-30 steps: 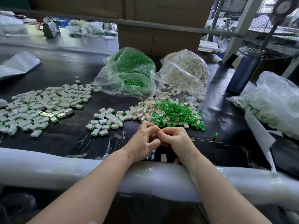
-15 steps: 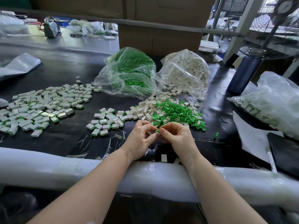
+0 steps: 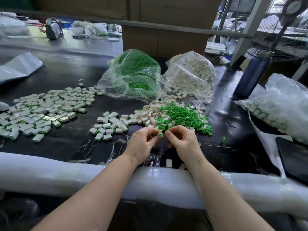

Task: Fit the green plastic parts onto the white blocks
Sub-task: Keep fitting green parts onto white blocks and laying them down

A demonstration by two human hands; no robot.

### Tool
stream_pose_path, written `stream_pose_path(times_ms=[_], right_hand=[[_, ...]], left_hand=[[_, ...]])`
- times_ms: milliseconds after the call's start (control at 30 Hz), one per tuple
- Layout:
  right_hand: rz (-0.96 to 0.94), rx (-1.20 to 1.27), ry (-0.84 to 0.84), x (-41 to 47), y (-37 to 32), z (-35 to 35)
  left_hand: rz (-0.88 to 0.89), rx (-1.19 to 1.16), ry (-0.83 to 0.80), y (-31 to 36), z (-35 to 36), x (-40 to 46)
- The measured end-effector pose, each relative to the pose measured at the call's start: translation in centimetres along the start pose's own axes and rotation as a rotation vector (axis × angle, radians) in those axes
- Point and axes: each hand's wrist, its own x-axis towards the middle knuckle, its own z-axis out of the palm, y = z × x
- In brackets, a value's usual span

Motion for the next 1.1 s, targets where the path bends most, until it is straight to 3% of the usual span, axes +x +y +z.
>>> stream_pose_path(times_ms=[233,333,867,1100], right_hand=[[-0.047,-0.174,0.112,0.0,0.2,-0.3],[-0.05,-0.211,0.131,-0.1,0.1,-0.3],[0.024,-0.276,0.18,0.1,0.1,-0.4],[0.063,-0.404,0.246,0.3,0.5,-0.6]], left_hand=[[-0.133,0.036,0.442,-0.7,-0.9,0.4],[-0.142,0.106,0.555,-0.9,-1.1,0.6],[-0.349,0.331,0.497,-1.2,-1.1,0.7],[-0.211,0.553,0.397,-1.0,-0.8,0.5]])
